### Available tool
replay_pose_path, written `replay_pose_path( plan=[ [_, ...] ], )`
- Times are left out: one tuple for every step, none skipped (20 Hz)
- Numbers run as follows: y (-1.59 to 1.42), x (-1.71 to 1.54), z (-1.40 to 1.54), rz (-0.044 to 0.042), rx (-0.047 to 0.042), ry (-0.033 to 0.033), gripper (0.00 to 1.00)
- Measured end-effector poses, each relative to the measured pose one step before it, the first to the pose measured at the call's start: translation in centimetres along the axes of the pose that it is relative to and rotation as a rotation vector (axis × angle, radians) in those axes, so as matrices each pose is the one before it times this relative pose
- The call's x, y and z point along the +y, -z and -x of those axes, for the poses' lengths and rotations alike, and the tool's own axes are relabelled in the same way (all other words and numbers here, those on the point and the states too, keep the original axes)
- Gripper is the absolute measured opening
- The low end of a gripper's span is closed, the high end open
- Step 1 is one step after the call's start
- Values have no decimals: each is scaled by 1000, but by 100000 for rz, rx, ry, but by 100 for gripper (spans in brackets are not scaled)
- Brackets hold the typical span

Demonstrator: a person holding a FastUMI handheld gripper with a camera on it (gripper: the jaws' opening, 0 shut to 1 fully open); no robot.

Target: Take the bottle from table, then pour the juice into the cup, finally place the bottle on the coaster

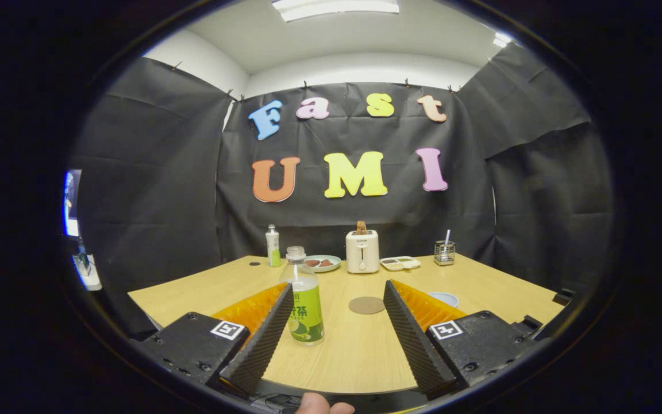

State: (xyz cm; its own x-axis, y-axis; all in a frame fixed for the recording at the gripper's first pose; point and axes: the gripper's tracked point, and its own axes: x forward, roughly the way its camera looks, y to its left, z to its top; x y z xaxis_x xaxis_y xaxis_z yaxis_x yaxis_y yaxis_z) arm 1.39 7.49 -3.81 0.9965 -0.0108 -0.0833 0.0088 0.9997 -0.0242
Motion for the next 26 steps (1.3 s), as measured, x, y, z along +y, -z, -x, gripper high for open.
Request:
replay_pose_path(
  plan=[
    [120,188,-106,-557,-26,94,100],
    [165,133,-189,-380,322,689,100],
    [365,20,-133,-267,566,1174,100],
    [319,145,-168,-199,845,1283,100],
    [594,340,-251,-33,1645,684,100],
    [448,425,-183,59,1489,535,100],
    [460,363,-249,175,1431,467,100],
    [377,439,-249,329,991,293,100],
    [363,529,-382,463,872,23,100],
    [273,654,-354,404,437,-453,100],
    [362,638,-405,198,773,-341,100],
    [309,482,-525,121,930,86,100],
    [362,503,-567,460,1095,224,100],
    [349,414,-518,318,1181,405,100],
    [548,537,-493,181,1824,64,100],
    [337,455,-528,74,1804,129,100],
    [419,450,-432,-173,2047,134,100],
    [182,425,-497,-59,1341,-6,100],
    [346,234,-633,-642,2014,702,100],
    [272,43,-497,-431,1609,743,100],
    [200,-55,-588,-89,1447,1490,100],
    [132,-274,-522,386,840,1976,100],
    [20,-150,-555,820,652,1527,100],
    [-53,-183,-517,411,531,945,100],
    [18,57,-633,71,693,72,100],
    [-136,-17,-588,-161,276,51,100]
  ],
)
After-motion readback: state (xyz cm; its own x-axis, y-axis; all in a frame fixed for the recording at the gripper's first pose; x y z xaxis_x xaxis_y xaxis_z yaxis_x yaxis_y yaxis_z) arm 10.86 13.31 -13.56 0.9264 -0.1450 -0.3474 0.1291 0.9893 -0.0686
